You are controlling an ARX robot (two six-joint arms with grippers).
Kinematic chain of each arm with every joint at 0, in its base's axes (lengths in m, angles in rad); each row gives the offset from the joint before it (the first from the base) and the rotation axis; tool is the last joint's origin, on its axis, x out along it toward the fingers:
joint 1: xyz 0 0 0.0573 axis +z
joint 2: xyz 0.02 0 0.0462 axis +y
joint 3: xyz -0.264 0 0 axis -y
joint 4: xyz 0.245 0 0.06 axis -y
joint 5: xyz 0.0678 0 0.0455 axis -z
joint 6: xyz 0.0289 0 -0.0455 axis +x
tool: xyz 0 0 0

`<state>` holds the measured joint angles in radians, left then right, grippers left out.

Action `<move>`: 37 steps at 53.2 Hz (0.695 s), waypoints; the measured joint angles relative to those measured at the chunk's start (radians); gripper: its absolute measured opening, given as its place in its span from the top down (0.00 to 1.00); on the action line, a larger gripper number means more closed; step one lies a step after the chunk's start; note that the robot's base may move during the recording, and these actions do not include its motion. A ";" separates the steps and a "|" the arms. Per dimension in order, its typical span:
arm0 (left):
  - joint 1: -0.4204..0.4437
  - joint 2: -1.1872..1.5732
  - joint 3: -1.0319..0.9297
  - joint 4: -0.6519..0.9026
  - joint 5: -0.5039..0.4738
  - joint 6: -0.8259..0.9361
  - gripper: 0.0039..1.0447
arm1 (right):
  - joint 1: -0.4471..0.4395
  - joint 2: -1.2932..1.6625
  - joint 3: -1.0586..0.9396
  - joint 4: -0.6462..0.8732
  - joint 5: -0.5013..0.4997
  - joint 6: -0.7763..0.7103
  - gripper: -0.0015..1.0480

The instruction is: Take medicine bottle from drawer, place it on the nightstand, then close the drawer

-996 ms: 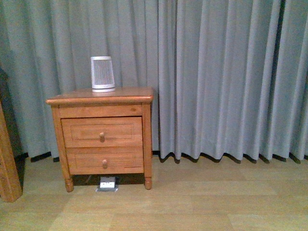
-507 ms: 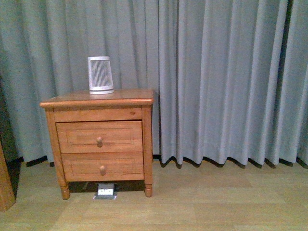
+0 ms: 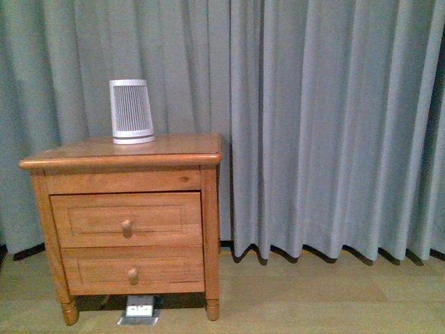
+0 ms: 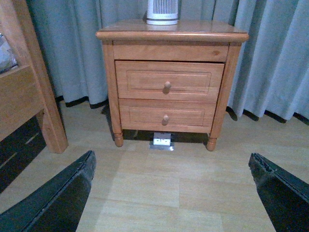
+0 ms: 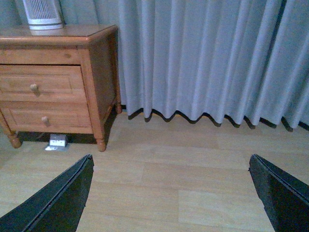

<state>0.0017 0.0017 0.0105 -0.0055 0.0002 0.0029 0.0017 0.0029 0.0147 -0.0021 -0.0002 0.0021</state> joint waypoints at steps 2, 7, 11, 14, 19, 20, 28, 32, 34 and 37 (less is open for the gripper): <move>0.000 0.000 0.000 0.000 -0.001 0.000 0.06 | 0.000 0.000 0.000 0.000 0.000 0.000 0.07; 0.000 -0.001 0.000 0.000 0.000 0.000 0.06 | 0.000 0.000 0.000 0.000 0.000 0.000 0.07; 0.000 -0.001 0.000 0.000 0.000 0.000 0.06 | 0.000 0.000 0.000 0.000 0.000 0.000 0.07; 0.000 -0.001 0.000 0.000 0.000 0.000 0.06 | 0.000 0.000 0.000 0.000 0.000 0.000 0.07; 0.000 -0.001 0.000 0.000 -0.001 0.000 0.06 | 0.000 0.000 0.000 0.000 -0.001 0.000 0.07; 0.000 -0.001 0.000 0.000 -0.001 0.000 0.06 | 0.000 0.000 0.000 0.000 0.000 0.000 0.07; 0.000 -0.001 0.000 0.000 0.000 0.000 0.06 | 0.000 0.000 0.000 0.000 0.000 0.000 0.07; 0.000 -0.001 0.000 0.000 0.000 0.000 0.06 | 0.000 0.000 0.000 0.000 0.000 0.000 0.07; -0.013 0.012 0.005 -0.018 -0.047 -0.029 0.06 | 0.000 0.000 0.000 0.000 0.000 0.000 0.07; -0.048 0.111 0.015 0.004 -0.170 -0.100 0.06 | 0.000 0.000 0.000 0.000 0.000 0.000 0.07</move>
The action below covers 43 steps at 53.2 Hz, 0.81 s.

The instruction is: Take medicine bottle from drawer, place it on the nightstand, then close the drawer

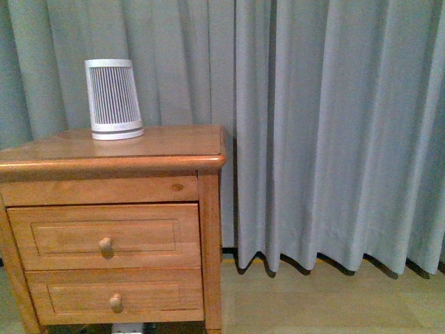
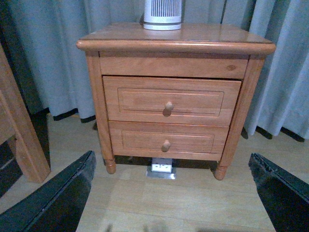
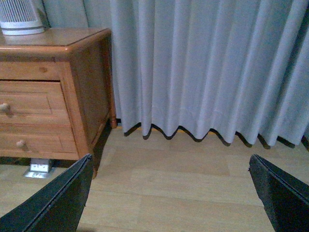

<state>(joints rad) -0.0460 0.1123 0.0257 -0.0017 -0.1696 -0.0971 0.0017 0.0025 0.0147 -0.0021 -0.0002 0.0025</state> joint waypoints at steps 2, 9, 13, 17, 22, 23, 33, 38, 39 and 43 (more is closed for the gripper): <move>-0.003 0.072 0.000 0.055 -0.019 -0.029 0.06 | 0.000 0.000 0.000 0.000 0.000 0.000 0.07; -0.009 0.501 0.040 0.453 -0.017 -0.066 0.06 | 0.000 0.000 0.000 0.000 0.000 0.000 0.07; -0.020 0.747 0.113 0.665 -0.013 -0.066 0.06 | 0.000 0.000 0.000 0.000 0.000 0.000 0.07; -0.037 0.989 0.216 0.838 -0.009 -0.059 0.06 | 0.000 0.000 0.000 0.000 0.000 0.000 0.07; -0.059 1.244 0.367 0.949 0.000 -0.035 0.06 | 0.000 0.000 0.000 0.000 0.000 0.000 0.07; -0.062 1.288 0.399 0.958 0.002 -0.031 0.06 | 0.000 0.000 0.000 0.000 0.000 0.000 0.07; -0.091 1.628 0.706 1.030 0.012 0.012 0.06 | 0.000 0.000 0.000 0.000 0.000 0.000 0.07; -0.098 1.743 0.818 1.073 0.019 0.039 0.06 | 0.000 0.000 0.000 0.000 0.000 0.000 0.07; -0.098 1.767 0.840 1.083 0.022 0.046 0.06 | 0.000 0.000 0.000 0.000 0.000 0.000 0.07; -0.099 1.853 0.907 1.112 0.038 0.070 0.06 | 0.000 0.000 0.000 0.000 0.000 0.000 0.07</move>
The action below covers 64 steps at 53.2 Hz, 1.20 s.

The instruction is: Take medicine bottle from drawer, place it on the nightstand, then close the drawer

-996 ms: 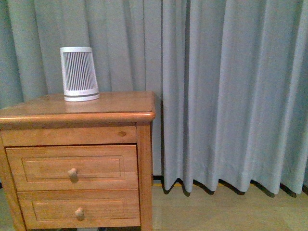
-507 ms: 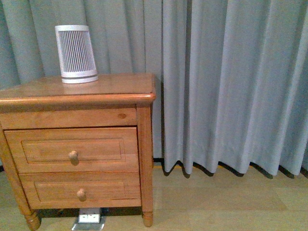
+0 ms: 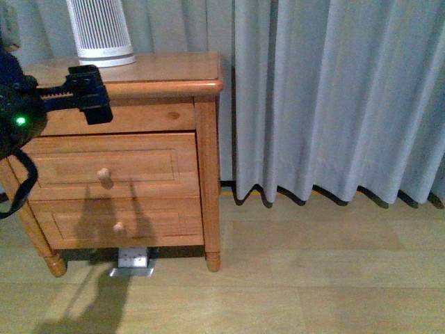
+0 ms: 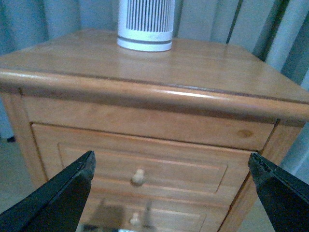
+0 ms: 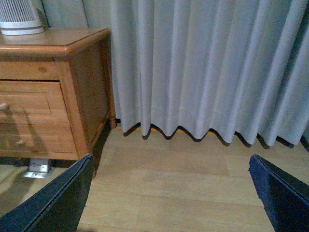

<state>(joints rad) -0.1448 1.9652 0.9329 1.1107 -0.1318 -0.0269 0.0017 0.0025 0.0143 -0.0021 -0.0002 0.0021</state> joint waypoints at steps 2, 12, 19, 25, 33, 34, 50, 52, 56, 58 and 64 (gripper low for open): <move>0.000 0.049 0.032 0.012 0.011 0.013 0.06 | 0.000 0.000 0.000 0.000 0.000 0.000 0.07; 0.006 0.235 0.135 0.034 0.035 0.061 0.06 | 0.000 0.000 0.000 0.000 0.000 0.000 0.07; 0.021 0.348 0.205 0.035 0.047 0.072 0.06 | 0.000 0.000 0.000 0.000 0.000 0.000 0.07; 0.037 0.420 0.271 0.026 0.043 0.076 0.06 | 0.000 0.000 0.000 0.000 0.000 0.000 0.07; 0.062 0.513 0.375 0.001 0.038 0.085 0.06 | 0.000 0.000 0.000 0.000 0.000 0.000 0.07; 0.064 0.524 0.386 -0.001 0.038 0.086 0.06 | 0.000 0.000 0.000 0.000 0.000 0.000 0.07; 0.085 0.647 0.520 -0.027 0.040 0.107 0.06 | 0.000 0.000 0.000 0.000 0.000 0.000 0.07; 0.087 0.657 0.533 -0.031 0.041 0.110 0.06 | 0.000 0.000 0.000 0.000 0.000 0.000 0.07; 0.091 0.679 0.561 -0.036 0.043 0.114 0.06 | 0.000 0.000 0.000 0.000 0.000 0.000 0.07; 0.093 0.687 0.574 -0.040 0.043 0.114 0.06 | 0.000 0.000 0.000 0.000 0.000 0.000 0.07; 0.100 0.707 0.612 -0.053 0.045 0.116 0.06 | 0.000 0.000 0.000 0.000 0.000 0.000 0.07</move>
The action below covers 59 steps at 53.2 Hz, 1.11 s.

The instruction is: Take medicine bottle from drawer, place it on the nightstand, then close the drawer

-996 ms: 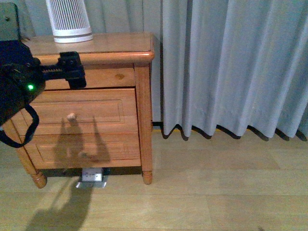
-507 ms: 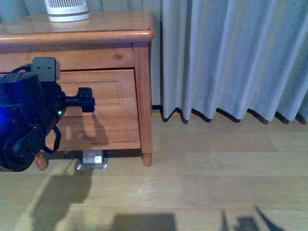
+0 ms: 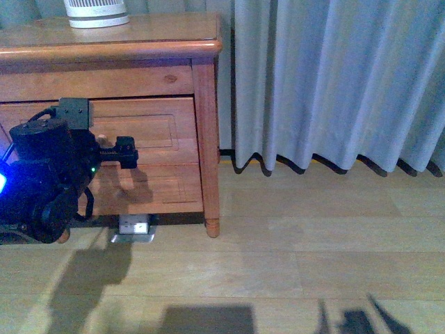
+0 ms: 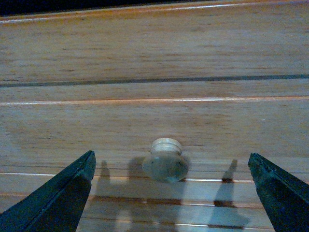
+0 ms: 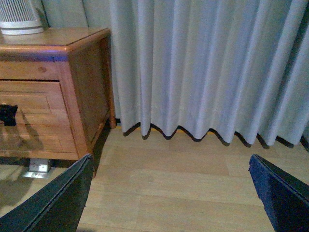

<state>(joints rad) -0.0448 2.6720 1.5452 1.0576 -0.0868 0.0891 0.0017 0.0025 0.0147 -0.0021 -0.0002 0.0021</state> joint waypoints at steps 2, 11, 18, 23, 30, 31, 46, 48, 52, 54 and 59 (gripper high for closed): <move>0.002 0.003 0.007 -0.002 0.002 0.001 0.06 | 0.000 0.000 0.000 0.000 0.000 0.000 0.07; 0.006 0.018 0.033 -0.013 0.008 0.005 0.06 | 0.000 0.000 0.000 0.000 0.000 0.000 0.07; 0.008 0.027 0.048 -0.013 0.009 0.010 0.06 | 0.000 0.000 0.000 0.000 0.000 0.000 0.07; 0.010 0.031 0.052 -0.017 0.009 0.011 0.06 | 0.000 0.000 0.000 0.000 0.000 0.000 0.07; 0.013 0.034 0.057 -0.029 0.013 0.013 0.06 | 0.000 0.000 0.000 0.000 0.000 0.000 0.07; 0.014 0.035 0.057 -0.030 0.013 0.014 0.06 | 0.000 0.000 0.000 0.000 0.000 0.000 0.07; 0.021 0.048 0.065 -0.030 0.012 0.020 0.06 | 0.000 0.000 0.000 0.000 0.000 0.000 0.07; 0.021 0.048 0.065 -0.030 0.012 0.021 0.06 | 0.000 0.000 0.000 0.000 0.000 0.000 0.07; 0.021 0.048 0.066 -0.029 0.011 0.024 0.16 | 0.000 0.000 0.000 0.000 0.000 0.000 0.07; 0.021 0.048 0.066 -0.029 0.011 0.026 0.21 | 0.000 0.000 0.000 0.000 0.000 0.000 0.07; 0.021 0.048 0.069 -0.026 0.011 0.030 0.43 | 0.000 0.000 0.000 0.000 0.000 0.000 0.07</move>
<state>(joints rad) -0.0238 2.7197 1.6138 1.0313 -0.0753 0.1188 0.0017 0.0025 0.0147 -0.0021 -0.0002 0.0025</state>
